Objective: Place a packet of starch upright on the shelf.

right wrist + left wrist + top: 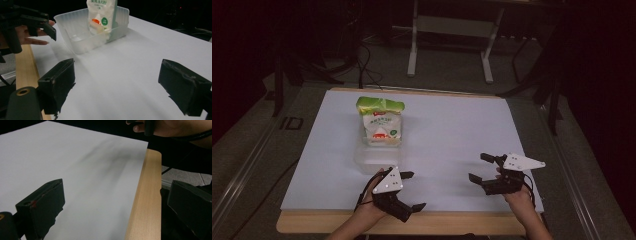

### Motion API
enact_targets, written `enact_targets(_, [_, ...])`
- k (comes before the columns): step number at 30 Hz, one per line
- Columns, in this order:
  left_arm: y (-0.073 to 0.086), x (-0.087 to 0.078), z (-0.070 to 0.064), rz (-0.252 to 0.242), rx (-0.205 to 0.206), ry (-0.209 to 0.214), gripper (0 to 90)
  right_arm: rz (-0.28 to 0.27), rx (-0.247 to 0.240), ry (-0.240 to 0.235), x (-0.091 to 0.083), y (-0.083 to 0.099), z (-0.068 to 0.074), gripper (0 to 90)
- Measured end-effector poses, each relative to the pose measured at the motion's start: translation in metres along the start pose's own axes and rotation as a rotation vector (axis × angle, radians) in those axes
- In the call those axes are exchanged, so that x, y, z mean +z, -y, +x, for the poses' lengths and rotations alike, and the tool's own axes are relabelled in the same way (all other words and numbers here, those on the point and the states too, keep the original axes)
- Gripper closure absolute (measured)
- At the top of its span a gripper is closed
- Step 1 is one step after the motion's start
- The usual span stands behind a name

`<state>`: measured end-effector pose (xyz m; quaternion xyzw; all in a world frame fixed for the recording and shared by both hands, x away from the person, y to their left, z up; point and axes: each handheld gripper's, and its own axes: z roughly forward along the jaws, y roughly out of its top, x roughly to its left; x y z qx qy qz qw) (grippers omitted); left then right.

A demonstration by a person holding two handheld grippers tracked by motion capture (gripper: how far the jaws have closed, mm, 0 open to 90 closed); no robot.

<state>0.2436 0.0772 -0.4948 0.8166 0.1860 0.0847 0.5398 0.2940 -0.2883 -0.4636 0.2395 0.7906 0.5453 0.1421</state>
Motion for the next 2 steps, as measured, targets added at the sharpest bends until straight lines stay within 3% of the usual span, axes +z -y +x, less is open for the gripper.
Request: enact_targets(2, [0.0005, 0.0002, 0.0004, 0.001, 0.0, -0.003, 1.4, 0.002, 0.001, -0.001, 0.0006, 0.0005, 0.0003, 13.6])
